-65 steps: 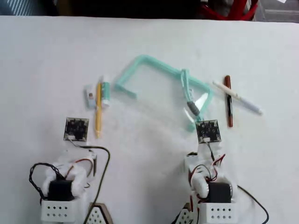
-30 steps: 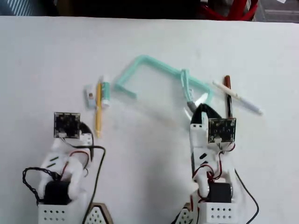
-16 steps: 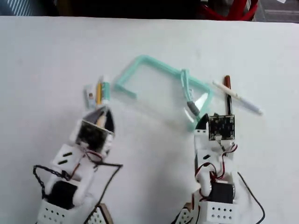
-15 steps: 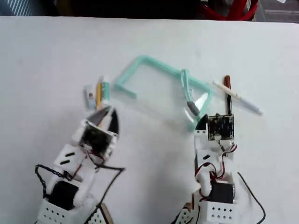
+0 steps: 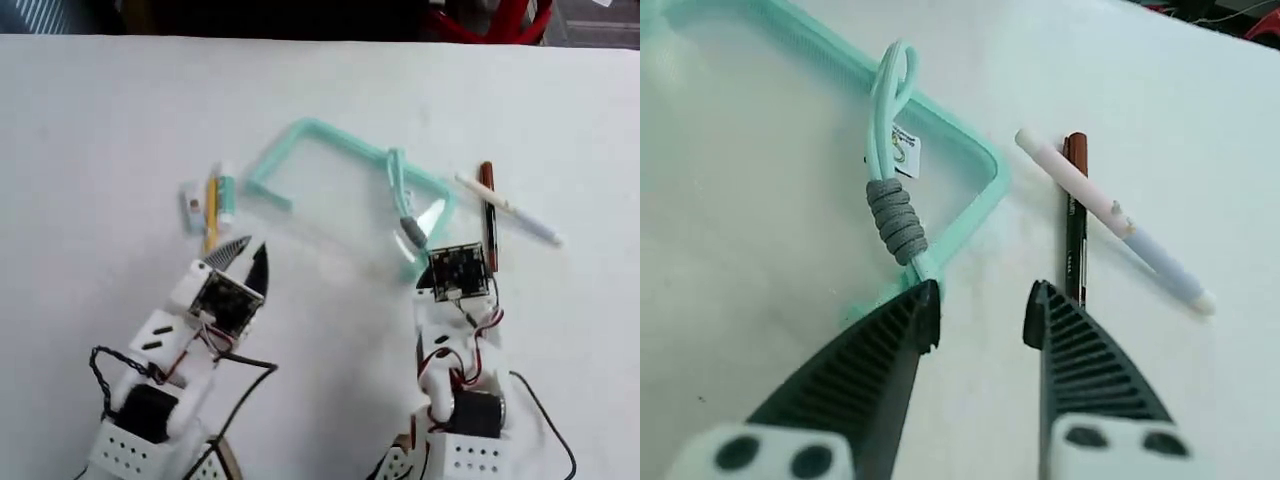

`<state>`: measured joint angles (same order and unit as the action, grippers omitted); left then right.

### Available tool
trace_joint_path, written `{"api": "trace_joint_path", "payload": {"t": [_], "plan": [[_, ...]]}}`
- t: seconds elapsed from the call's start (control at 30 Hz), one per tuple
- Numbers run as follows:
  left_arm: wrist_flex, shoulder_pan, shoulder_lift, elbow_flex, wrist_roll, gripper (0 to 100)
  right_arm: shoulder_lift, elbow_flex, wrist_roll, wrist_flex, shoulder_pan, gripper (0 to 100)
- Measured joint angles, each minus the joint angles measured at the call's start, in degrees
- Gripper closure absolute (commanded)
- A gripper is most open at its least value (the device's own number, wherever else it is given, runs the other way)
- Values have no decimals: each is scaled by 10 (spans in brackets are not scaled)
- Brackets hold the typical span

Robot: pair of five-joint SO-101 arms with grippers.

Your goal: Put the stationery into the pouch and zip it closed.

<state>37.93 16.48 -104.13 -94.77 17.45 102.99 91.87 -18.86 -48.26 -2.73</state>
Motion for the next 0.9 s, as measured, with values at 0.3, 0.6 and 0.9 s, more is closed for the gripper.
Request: {"api": "trace_joint_path", "payload": {"t": [0.3,0.6,0.9], "plan": [[3,16,0,-24,102,917,-142,-182,-51,-111,102,848],[3,14,0,-24,59,943,-579,-508,-57,-166,129,847],[-10,-8,0,-24,8,969,-977,-789,-29,-258,129,789]]}}
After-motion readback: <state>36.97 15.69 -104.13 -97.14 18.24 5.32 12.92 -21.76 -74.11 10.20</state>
